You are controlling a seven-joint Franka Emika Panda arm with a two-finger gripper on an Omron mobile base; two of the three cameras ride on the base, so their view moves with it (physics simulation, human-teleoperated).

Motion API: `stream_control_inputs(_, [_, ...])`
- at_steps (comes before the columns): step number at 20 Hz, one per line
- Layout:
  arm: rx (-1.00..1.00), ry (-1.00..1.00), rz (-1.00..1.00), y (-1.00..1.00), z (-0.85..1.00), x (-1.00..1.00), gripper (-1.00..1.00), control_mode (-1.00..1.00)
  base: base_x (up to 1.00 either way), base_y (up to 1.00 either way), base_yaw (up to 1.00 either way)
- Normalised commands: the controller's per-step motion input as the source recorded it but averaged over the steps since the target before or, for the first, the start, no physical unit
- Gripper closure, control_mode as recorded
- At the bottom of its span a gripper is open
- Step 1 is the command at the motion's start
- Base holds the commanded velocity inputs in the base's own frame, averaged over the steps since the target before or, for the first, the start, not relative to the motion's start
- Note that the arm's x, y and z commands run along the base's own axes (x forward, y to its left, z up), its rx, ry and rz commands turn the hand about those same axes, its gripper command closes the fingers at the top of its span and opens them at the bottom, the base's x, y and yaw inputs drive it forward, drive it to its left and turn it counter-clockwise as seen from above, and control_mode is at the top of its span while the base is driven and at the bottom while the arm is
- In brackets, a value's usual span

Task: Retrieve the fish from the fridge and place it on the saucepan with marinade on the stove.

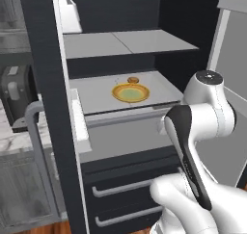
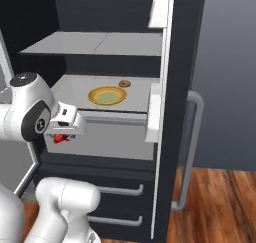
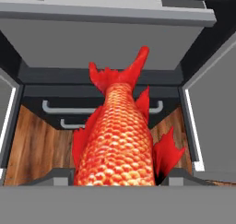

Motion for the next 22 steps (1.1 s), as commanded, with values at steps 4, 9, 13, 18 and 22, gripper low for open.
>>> stream_control_inputs(4, [0.00, 0.00, 0.00, 0.00, 0.00, 0.00, 1.00, 1.00, -0.64, 0.00, 0.00])
stream_control_inputs(9, [0.00, 0.00, 0.00, 0.00, 0.00, 0.00, 1.00, 1.00, -0.70, 0.00, 0.00])
stream_control_inputs(13, [0.00, 0.00, 0.00, 0.00, 0.00, 0.00, 1.00, 1.00, -0.73, 0.00, 0.00])
stream_control_inputs(18, [0.00, 0.00, 0.00, 0.00, 0.00, 0.00, 1.00, 1.00, -0.75, 0.00, 0.00])
stream_control_inputs(22, [0.00, 0.00, 0.00, 0.00, 0.00, 0.00, 1.00, 1.00, -0.76, 0.00, 0.00])
